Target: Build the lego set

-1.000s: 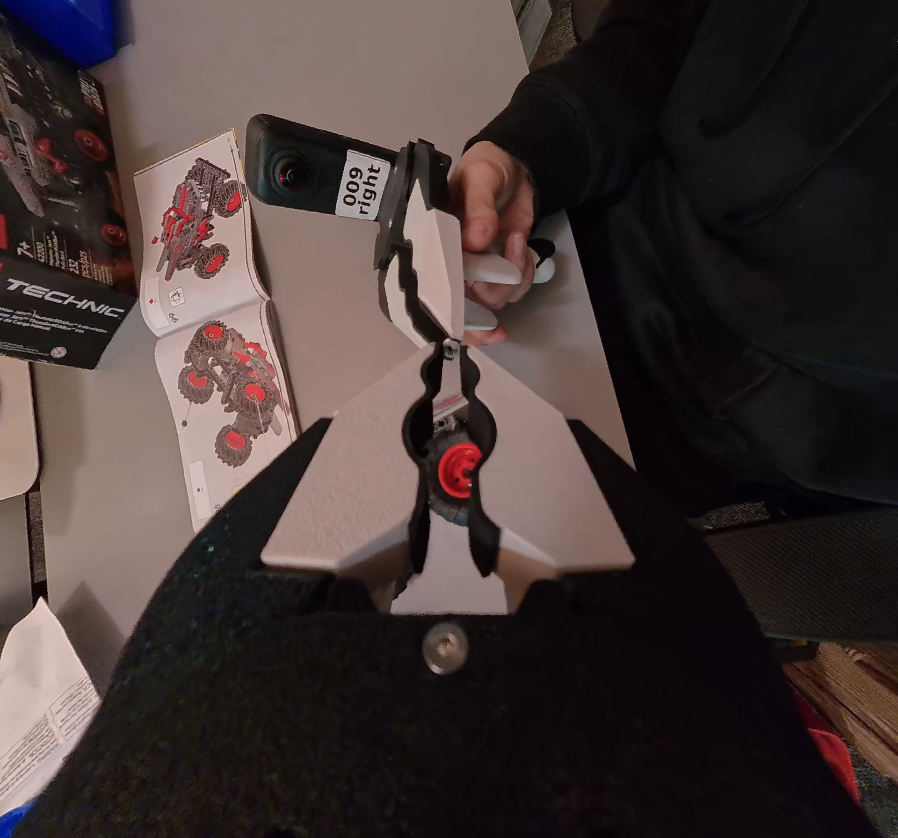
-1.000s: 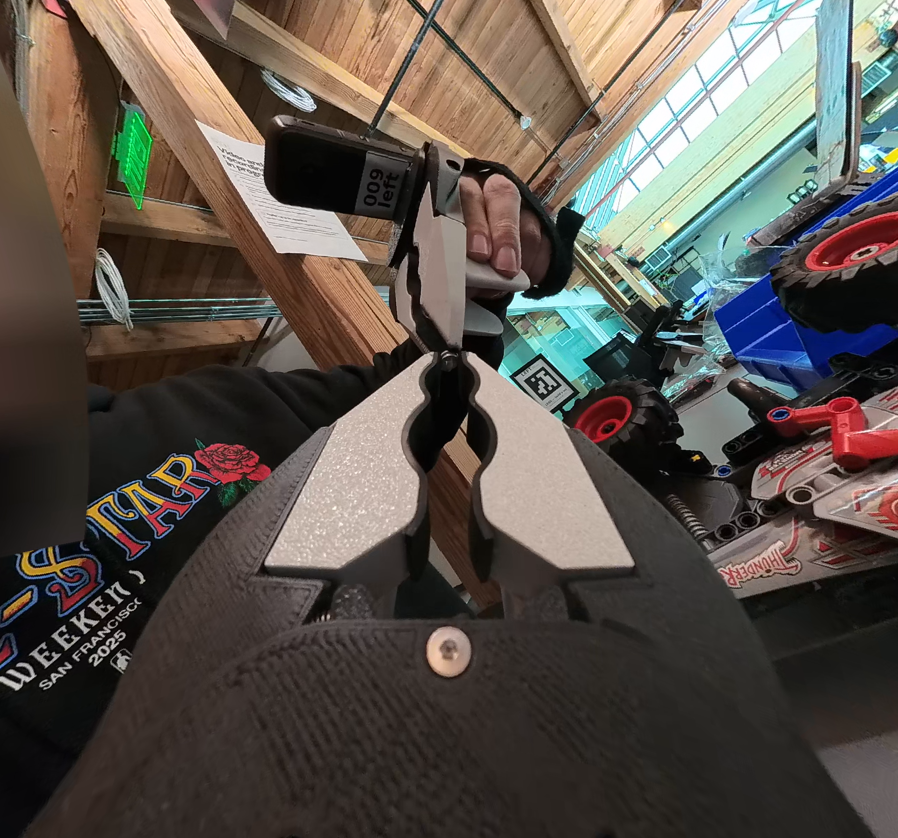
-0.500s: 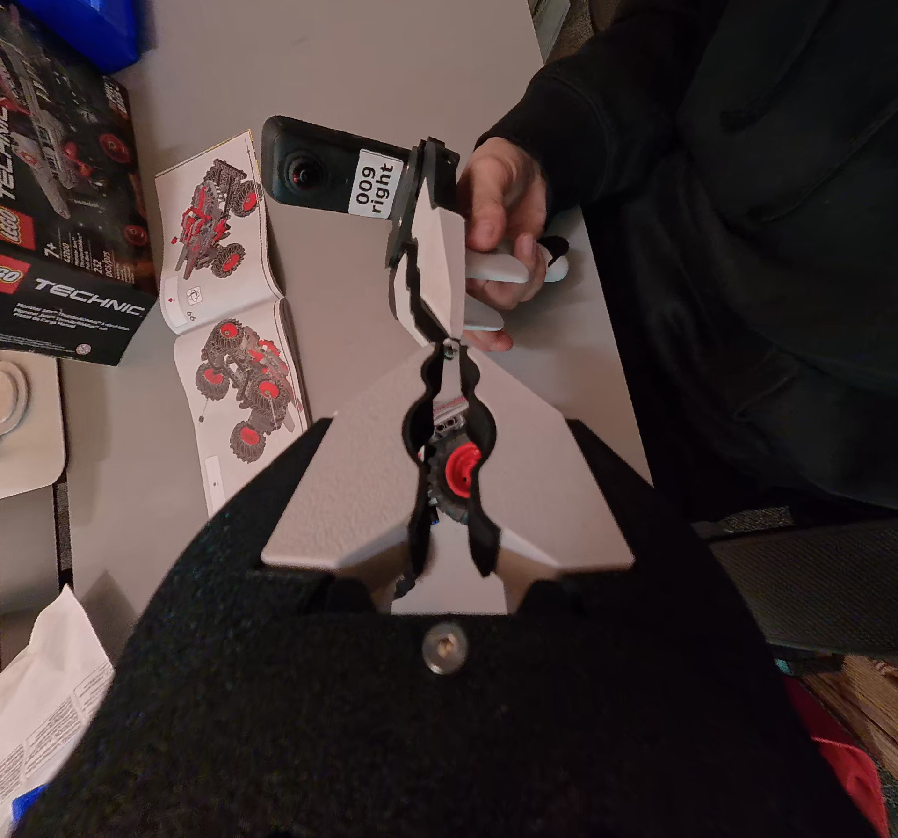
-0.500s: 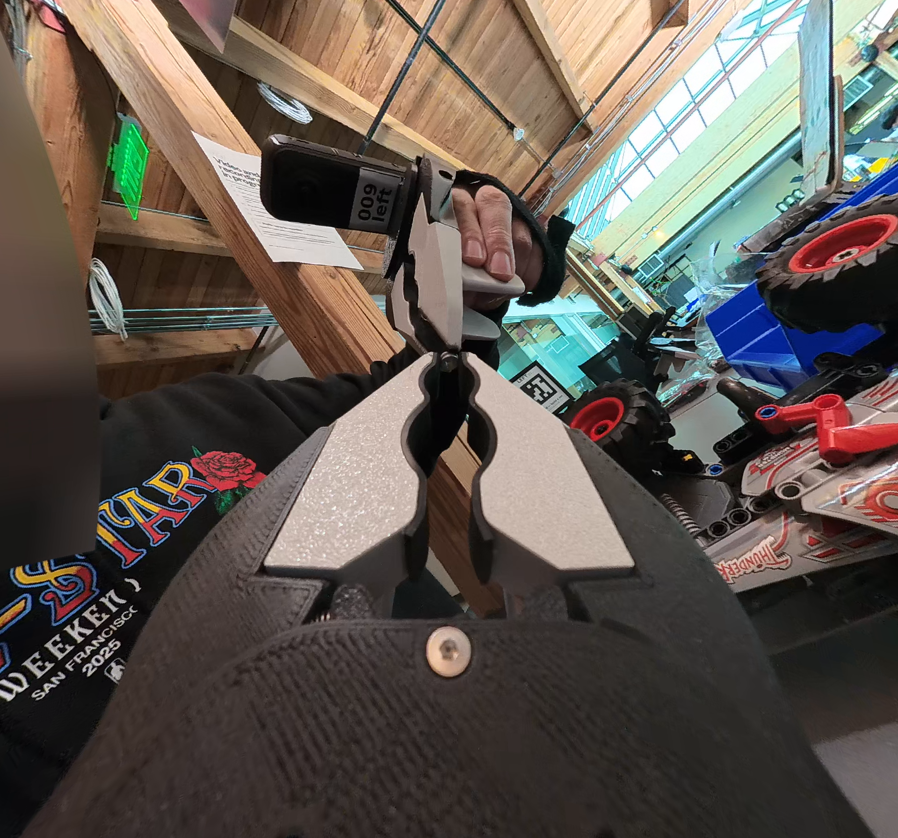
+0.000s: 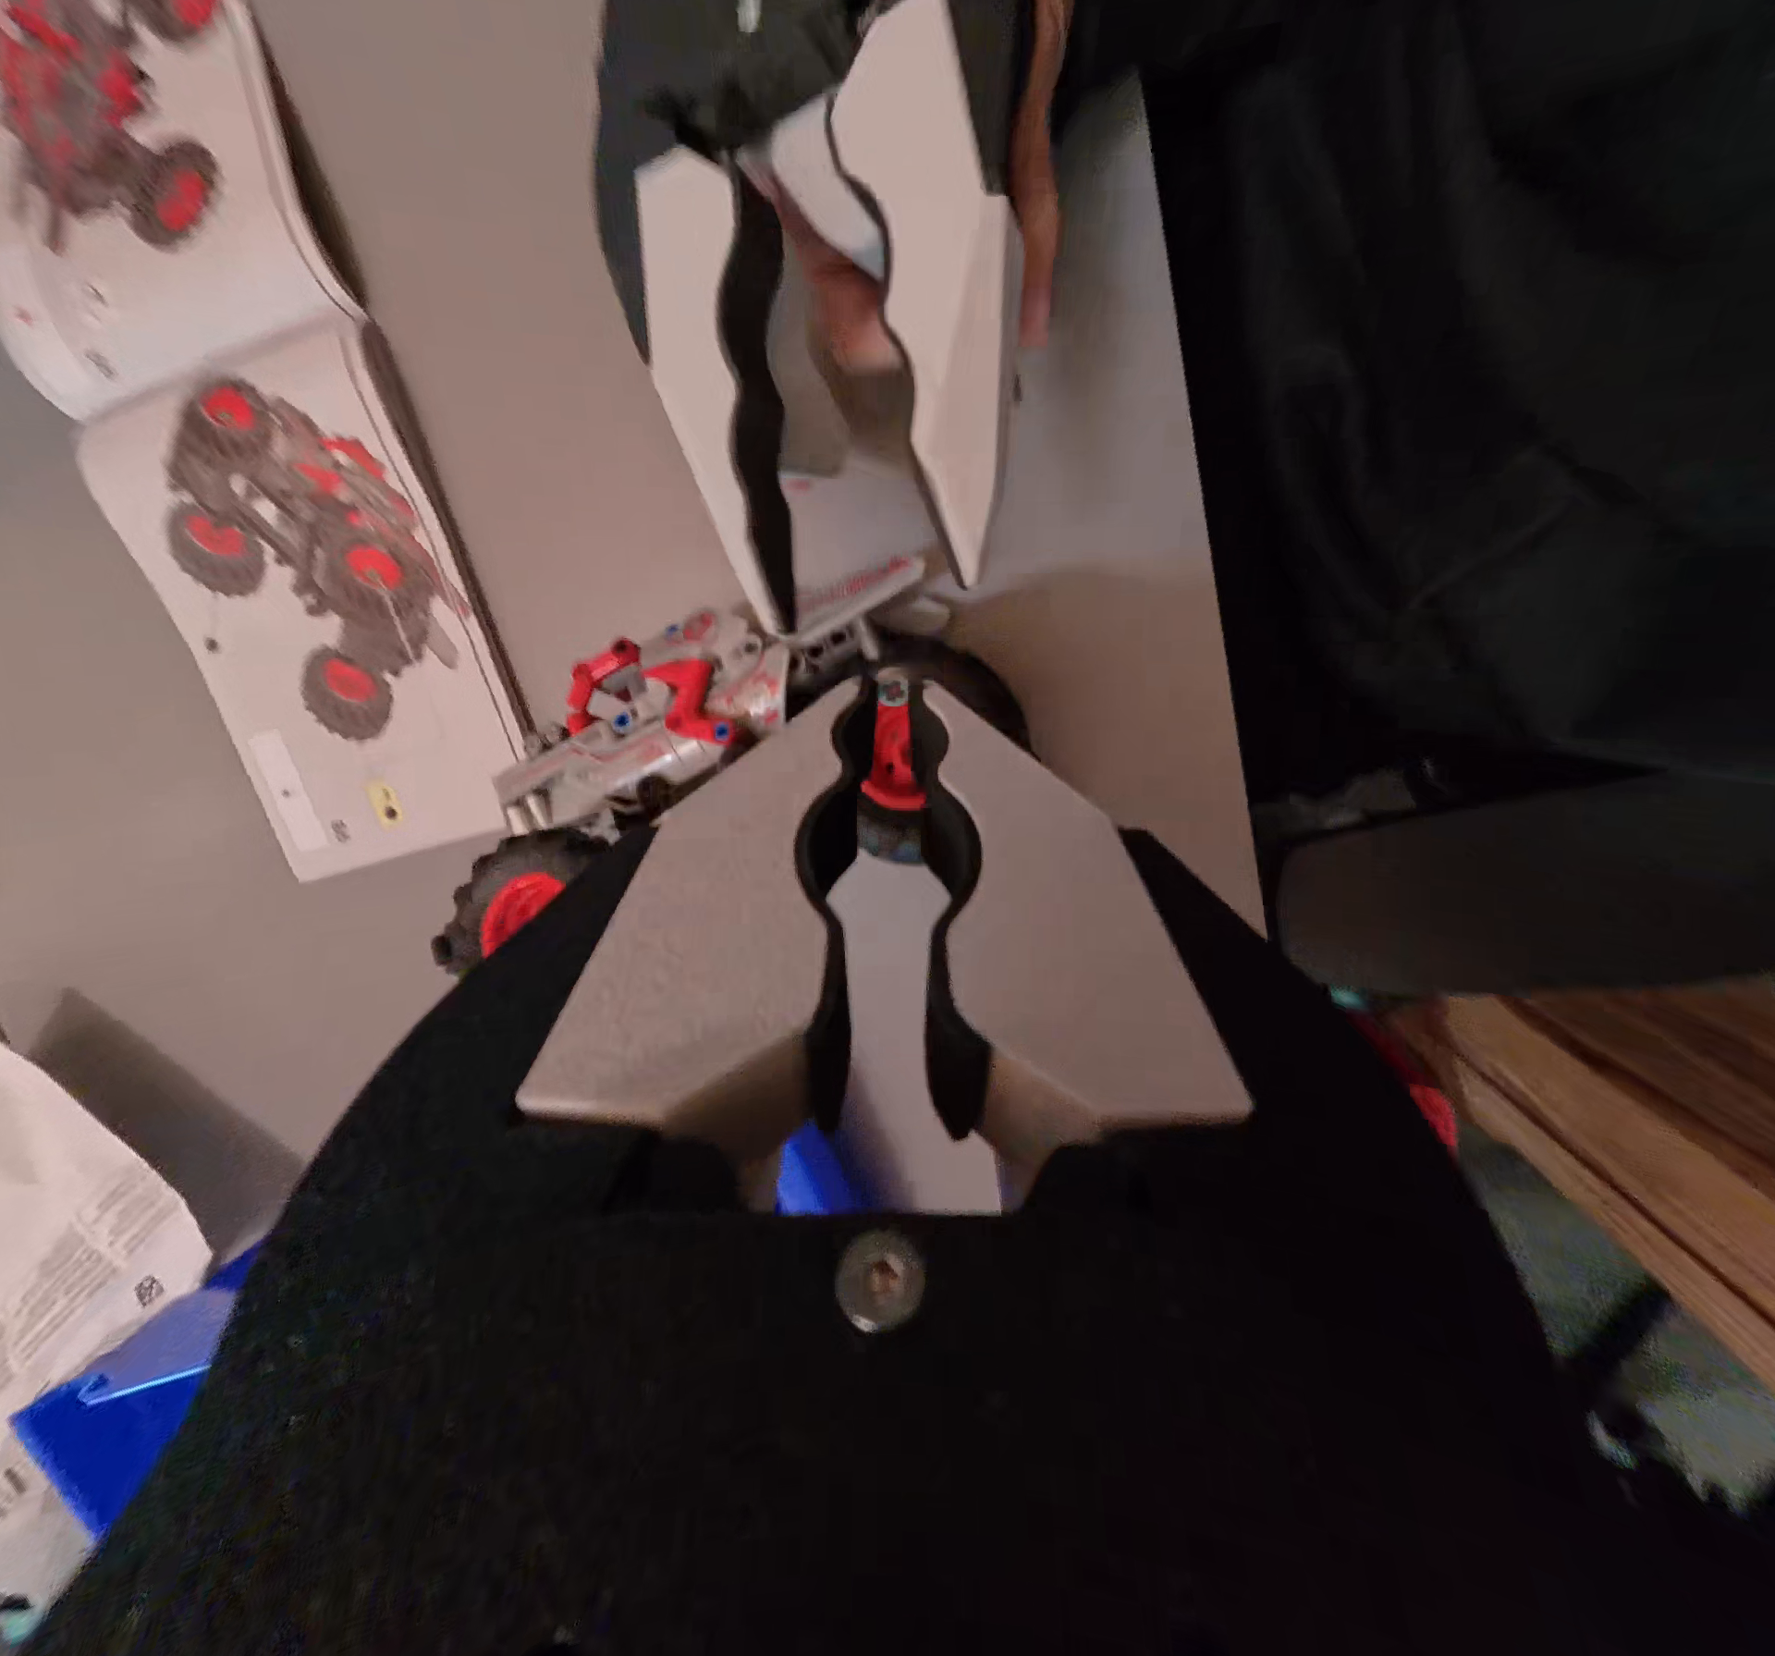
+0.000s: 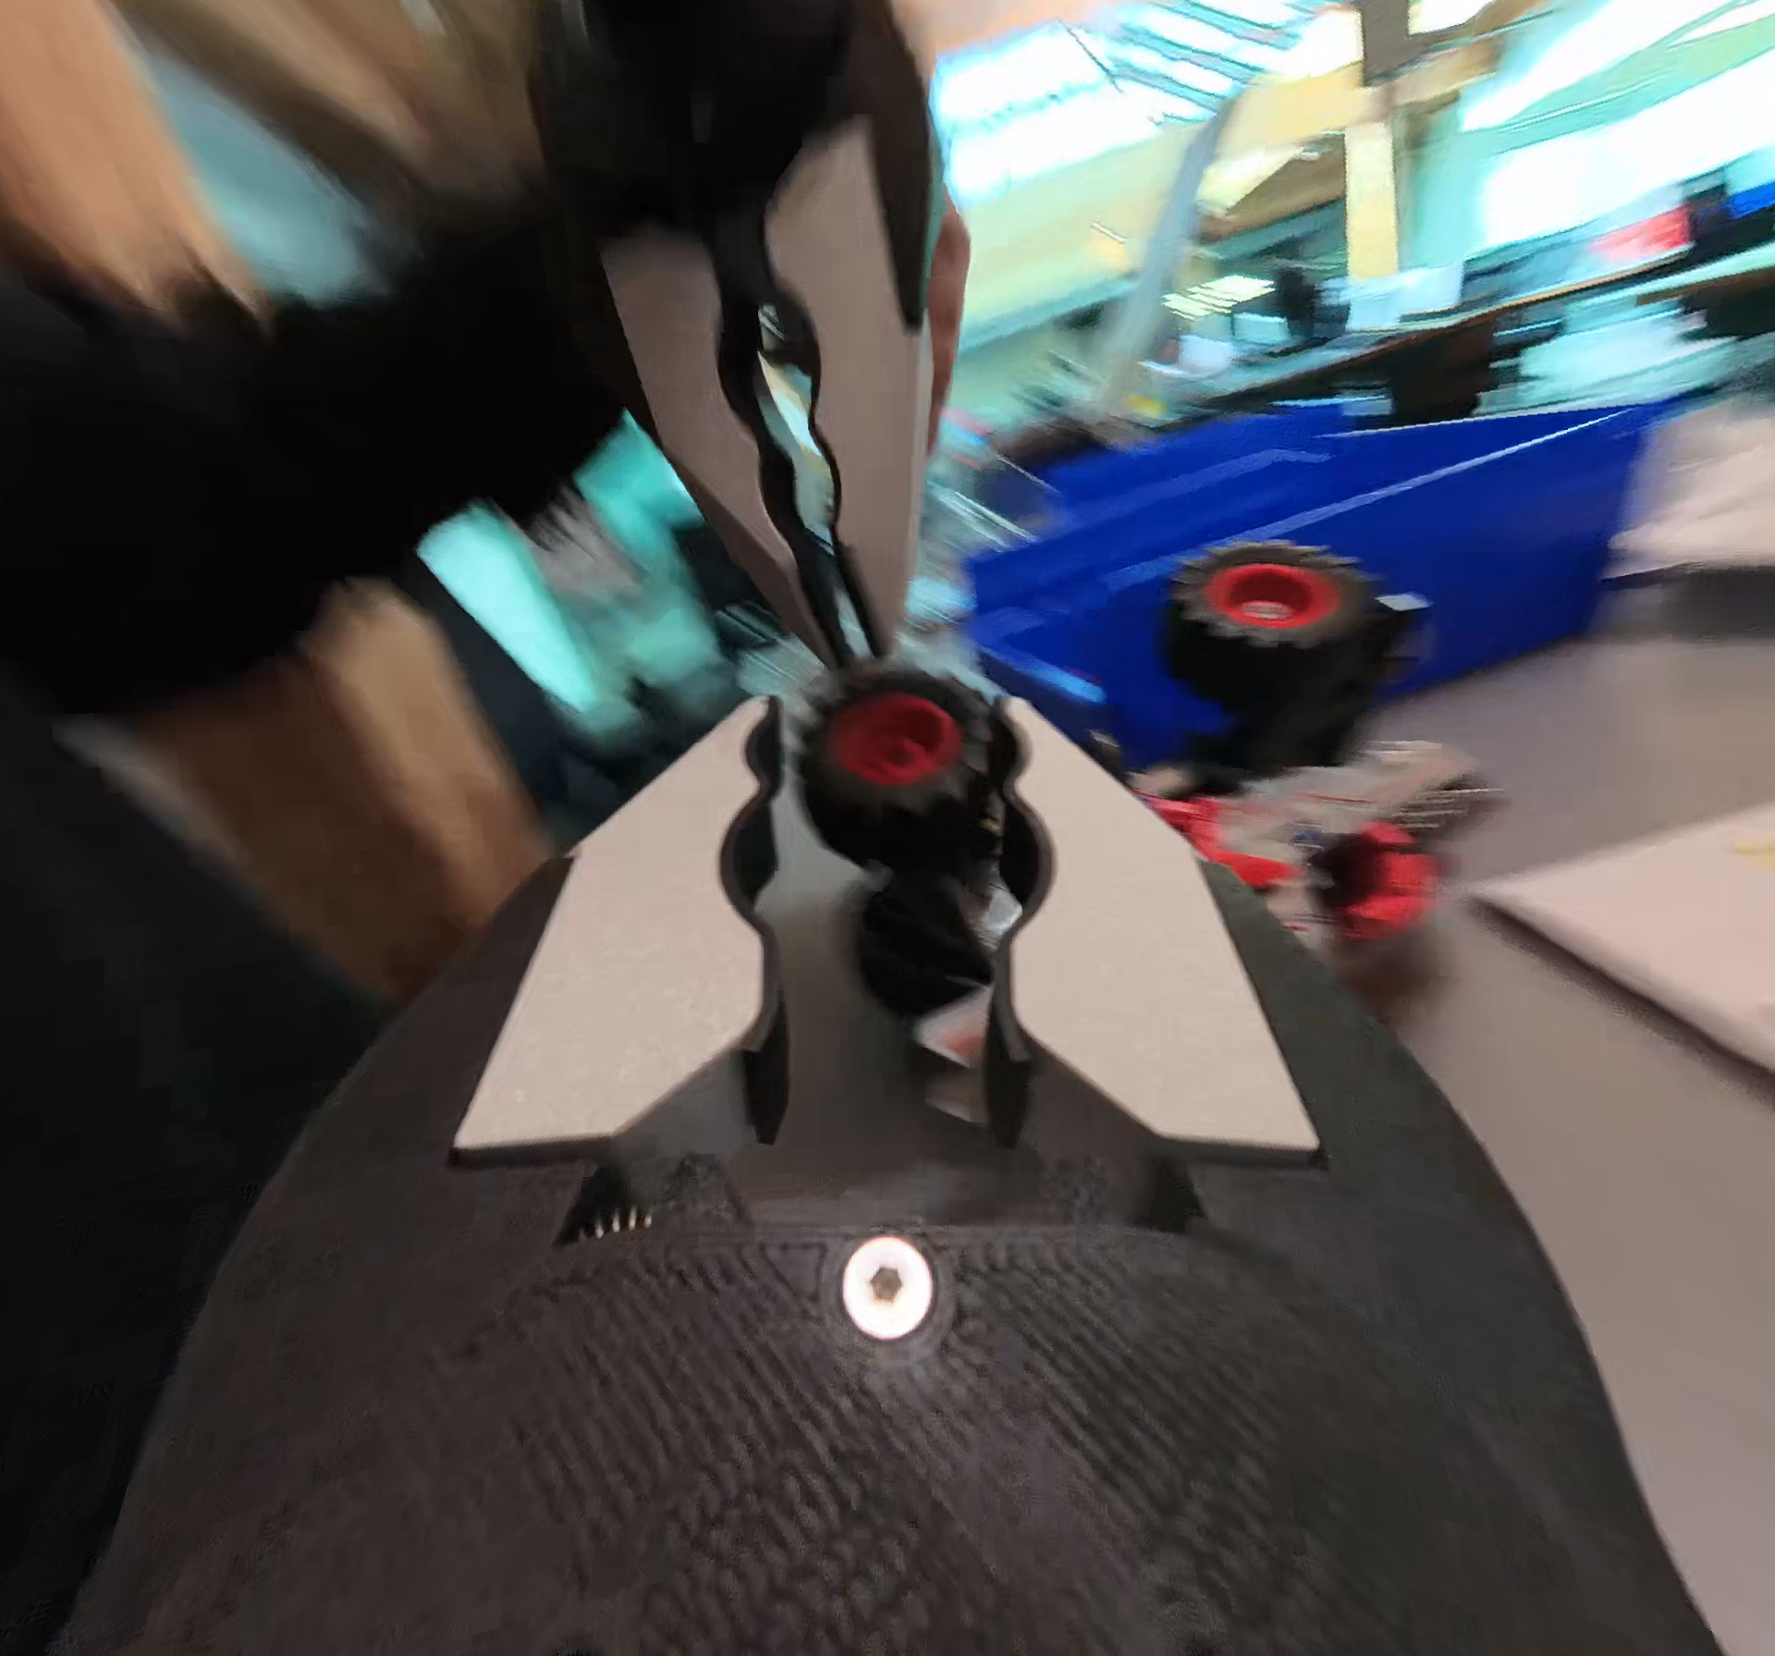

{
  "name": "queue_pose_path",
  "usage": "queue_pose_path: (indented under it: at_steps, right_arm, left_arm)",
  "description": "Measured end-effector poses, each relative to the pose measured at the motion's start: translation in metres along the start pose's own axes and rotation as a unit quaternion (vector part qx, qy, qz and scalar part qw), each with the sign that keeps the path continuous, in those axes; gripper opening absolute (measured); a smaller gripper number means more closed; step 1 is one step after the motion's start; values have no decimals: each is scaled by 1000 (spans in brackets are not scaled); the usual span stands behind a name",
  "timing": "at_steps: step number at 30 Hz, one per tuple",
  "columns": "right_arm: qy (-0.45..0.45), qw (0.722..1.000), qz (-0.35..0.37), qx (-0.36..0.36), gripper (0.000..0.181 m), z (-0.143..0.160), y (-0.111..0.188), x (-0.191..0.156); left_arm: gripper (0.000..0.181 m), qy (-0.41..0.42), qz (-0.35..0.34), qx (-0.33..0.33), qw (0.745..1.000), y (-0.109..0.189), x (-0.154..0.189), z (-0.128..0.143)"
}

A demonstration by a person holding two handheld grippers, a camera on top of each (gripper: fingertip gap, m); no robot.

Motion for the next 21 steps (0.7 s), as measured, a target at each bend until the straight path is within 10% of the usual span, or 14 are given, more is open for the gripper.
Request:
queue_pose_path:
  at_steps: [5,21]
  right_arm:
    - [71,993,56,-74,69,14,-18,-4]
    - [91,981,95,-141,60,28,-43,-4]
  left_arm:
    - [3,-11,65,-80,995,-10,-4,1]
    - [3,-18,137,-192,972,-27,-9,2]
Point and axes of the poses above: each gripper's, where its closed fingertips meet, y back along the fingers, z out of its underside, x = y × z across the jaws, the point moved 7 cm from there along y, back along the fingers, and after that the axes turned 6 degrees about -z, right-handed, at the moved point
